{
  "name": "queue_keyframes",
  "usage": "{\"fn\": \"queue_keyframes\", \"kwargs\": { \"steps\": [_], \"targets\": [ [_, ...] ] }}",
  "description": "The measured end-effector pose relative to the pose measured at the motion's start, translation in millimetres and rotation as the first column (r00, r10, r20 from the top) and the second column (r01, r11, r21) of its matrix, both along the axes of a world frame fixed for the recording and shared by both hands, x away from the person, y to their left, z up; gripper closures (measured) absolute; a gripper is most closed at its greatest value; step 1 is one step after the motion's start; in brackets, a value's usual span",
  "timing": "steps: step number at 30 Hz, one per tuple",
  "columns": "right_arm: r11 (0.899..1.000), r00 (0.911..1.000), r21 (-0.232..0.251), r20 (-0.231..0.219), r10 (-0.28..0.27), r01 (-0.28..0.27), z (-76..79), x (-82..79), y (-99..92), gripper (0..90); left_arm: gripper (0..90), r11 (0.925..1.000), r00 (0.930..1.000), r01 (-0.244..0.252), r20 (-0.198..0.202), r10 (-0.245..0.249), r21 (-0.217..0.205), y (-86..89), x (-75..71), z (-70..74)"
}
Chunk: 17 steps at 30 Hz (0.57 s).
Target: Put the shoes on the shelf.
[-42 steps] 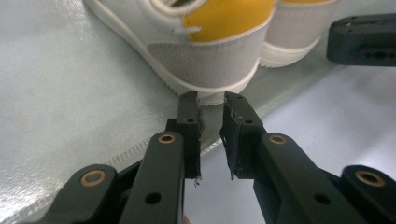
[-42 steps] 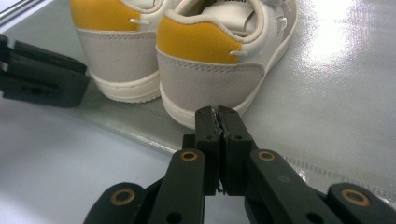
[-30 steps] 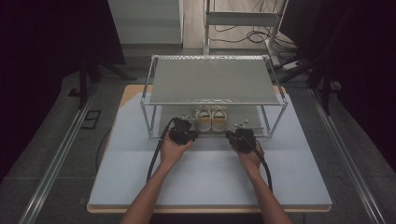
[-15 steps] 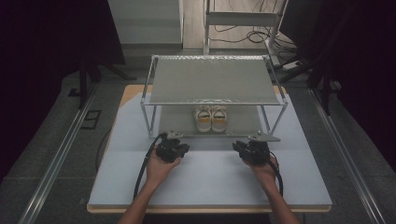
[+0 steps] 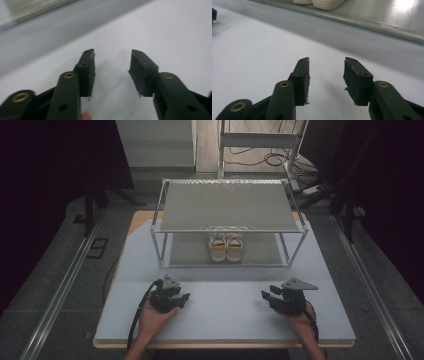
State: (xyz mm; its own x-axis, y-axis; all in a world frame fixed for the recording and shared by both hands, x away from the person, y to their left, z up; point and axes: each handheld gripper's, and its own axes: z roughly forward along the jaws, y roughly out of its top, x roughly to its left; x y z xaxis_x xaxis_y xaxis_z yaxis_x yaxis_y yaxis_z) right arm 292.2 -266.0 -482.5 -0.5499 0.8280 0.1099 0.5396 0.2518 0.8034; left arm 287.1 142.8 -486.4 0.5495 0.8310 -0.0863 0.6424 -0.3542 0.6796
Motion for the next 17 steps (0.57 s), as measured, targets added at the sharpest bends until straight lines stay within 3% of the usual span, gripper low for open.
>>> {"fn": "queue_keyframes", "kwargs": {
  "steps": [7,13,17],
  "targets": [
    [0.999,0.9989,0.010,-0.026,-0.040,0.041,-10.1,-7.2,-22.3,53.0,48.9,0.9997,0.9997,-0.025,0.004,0.025,-0.003,8.2,-1.4,-1.4],
    [0.999,0.9988,0.016,-0.015,-0.047,0.047,-7.7,-7.2,-25.4,51.5,42.9,0.9995,0.9994,-0.033,0.006,0.033,-0.003,10.6,-1.3,-1.2],
    [0.999,0.9984,0.000,-0.032,-0.047,0.047,-11.5,-5.3,-23.7,48.2,37.4,0.9984,0.9983,-0.056,0.019,0.056,0.013,13.9,0.5,-2.5]
  ]
}}
